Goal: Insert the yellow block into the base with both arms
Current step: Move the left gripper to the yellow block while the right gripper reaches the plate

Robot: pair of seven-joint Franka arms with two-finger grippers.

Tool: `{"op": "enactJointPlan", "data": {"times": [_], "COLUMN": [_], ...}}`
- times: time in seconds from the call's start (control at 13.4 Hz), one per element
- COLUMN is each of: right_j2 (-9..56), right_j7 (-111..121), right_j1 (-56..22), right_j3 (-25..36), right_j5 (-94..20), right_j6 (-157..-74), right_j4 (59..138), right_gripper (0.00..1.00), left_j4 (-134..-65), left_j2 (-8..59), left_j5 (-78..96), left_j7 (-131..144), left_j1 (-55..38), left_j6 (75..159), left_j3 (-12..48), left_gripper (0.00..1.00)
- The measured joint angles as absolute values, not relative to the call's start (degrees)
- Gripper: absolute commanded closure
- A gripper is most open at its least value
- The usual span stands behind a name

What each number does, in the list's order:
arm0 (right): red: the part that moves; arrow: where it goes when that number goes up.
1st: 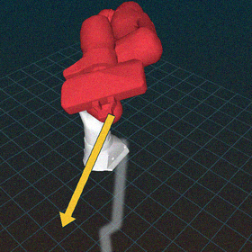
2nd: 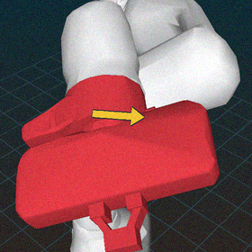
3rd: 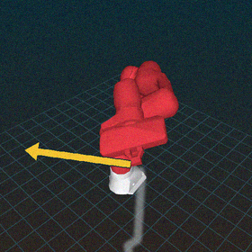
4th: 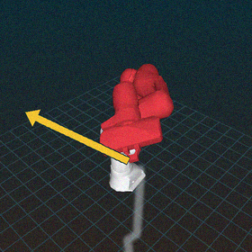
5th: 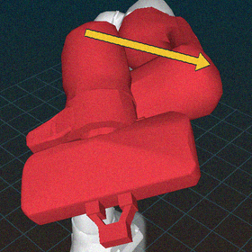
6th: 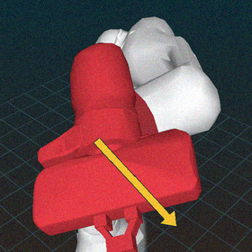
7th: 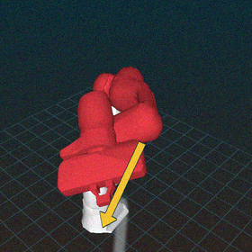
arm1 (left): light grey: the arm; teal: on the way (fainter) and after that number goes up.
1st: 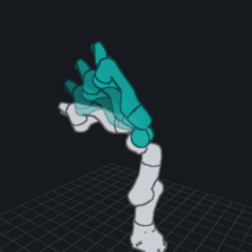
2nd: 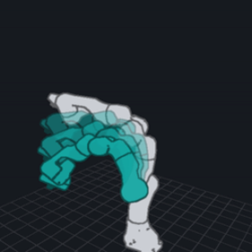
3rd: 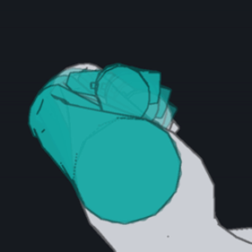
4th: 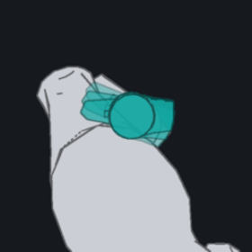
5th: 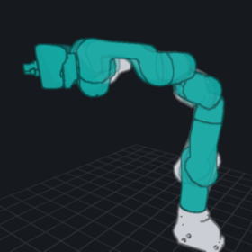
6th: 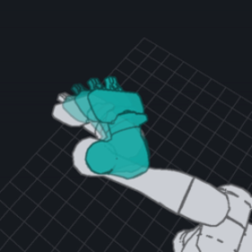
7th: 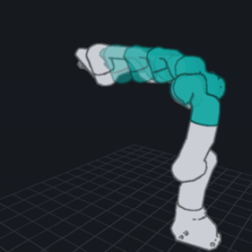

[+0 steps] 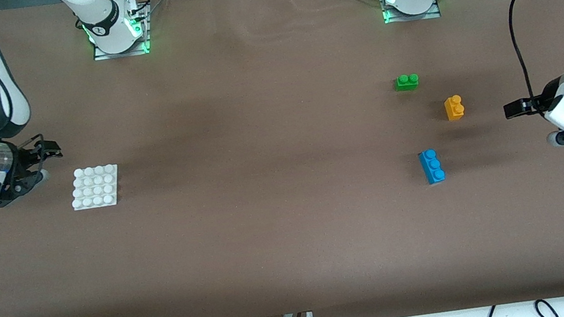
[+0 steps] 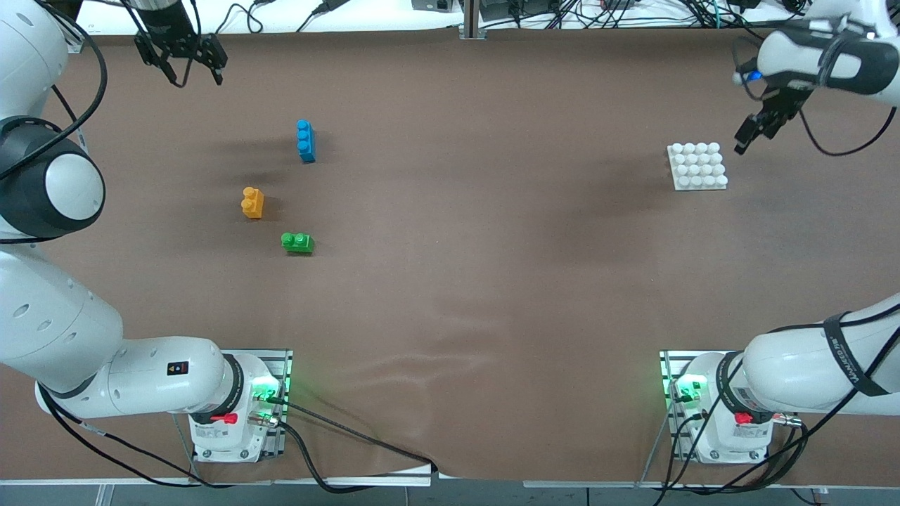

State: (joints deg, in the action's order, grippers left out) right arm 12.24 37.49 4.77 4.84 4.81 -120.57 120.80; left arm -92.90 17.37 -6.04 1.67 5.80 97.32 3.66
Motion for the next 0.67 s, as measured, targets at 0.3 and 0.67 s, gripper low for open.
{"op": "enactJointPlan", "data": {"times": [0.3, 0.67], "right_j2": [13.0, 17.0], "right_j7": [44.4, 52.2], "right_j1": [4.7, 4.8], "right_j3": [5.6, 8.5], "right_j5": [4.8, 4.9], "right_j6": [-132.1, -140.3], "right_j4": [128.6, 130.4], "right_gripper": [0.0, 0.0], "left_j4": [-99.0, -108.2], "left_j2": [19.4, 23.2], "left_j5": [-6.0, -6.0], "left_j7": [0.3, -0.3], "left_j1": [6.1, 5.8], "left_j6": [102.9, 113.9], "left_j3": [3.7, 4.2], "left_gripper": [0.0, 0.0]}}
